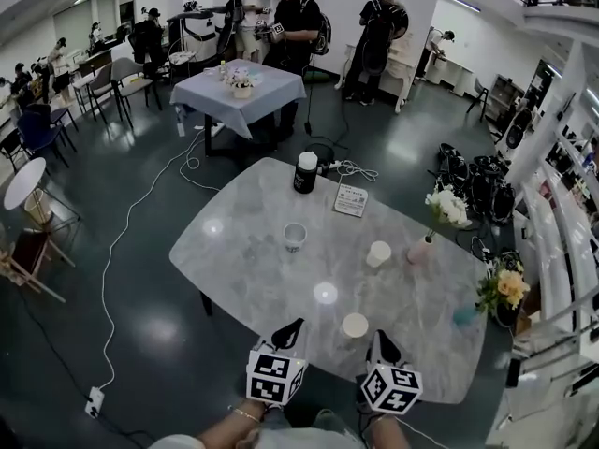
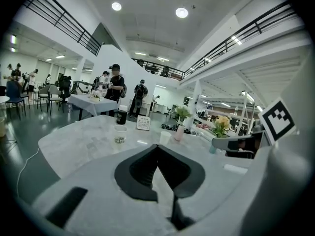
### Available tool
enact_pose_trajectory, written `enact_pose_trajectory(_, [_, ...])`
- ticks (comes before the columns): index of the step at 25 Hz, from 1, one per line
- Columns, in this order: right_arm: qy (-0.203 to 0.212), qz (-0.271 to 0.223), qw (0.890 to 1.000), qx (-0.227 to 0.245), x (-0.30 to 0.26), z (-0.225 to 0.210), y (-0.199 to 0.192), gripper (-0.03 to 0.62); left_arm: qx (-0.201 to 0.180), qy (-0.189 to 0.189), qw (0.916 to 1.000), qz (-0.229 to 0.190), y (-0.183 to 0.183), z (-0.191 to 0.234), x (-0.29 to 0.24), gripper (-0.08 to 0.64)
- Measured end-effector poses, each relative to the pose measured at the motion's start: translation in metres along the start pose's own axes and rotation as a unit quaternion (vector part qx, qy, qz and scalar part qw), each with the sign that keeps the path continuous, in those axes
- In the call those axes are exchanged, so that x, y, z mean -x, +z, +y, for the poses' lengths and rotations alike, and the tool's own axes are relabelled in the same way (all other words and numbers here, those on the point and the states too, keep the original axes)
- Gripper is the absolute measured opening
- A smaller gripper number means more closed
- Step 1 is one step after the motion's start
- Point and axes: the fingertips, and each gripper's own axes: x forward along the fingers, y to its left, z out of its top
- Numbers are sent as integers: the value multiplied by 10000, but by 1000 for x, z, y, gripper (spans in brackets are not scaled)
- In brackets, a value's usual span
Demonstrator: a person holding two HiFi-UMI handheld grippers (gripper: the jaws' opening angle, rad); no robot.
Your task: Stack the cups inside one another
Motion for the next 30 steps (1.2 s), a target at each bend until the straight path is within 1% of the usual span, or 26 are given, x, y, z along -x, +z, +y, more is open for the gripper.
enact_pose_trajectory(5, [216, -1, 9998, -25, -24, -5, 5, 8, 9, 171, 9999, 24, 1, 7, -18, 0])
enact_pose_trajectory(9, [497, -27, 9988, 11, -49, -9, 17, 8, 150, 401, 9991, 40, 6, 11, -38, 0])
enact_pose_trajectory(11, [548, -83, 9985, 21, -52, -12, 23, 8, 115, 395, 9991, 85, 9, 5, -41, 0])
enact_pose_trajectory(13, [498, -146, 9987, 16, -56, -19, 27, 8, 13, 393, 9992, 93, 13, 4, -47, 1])
enact_pose_trajectory(16, [454, -181, 9988, 46, -60, -22, 28, 8, 43, 452, 9989, 79, 19, 9, -54, 0])
enact_pose_trajectory(21, [472, 33, 9989, 33, -62, -32, 17, 8, 123, 429, 9987, 261, 7, 5, -64, 0])
enact_pose_trajectory(30, [702, 199, 9973, 10, -59, -32, 1, 9, 179, 313, 9987, 366, -7, -4, -71, 0])
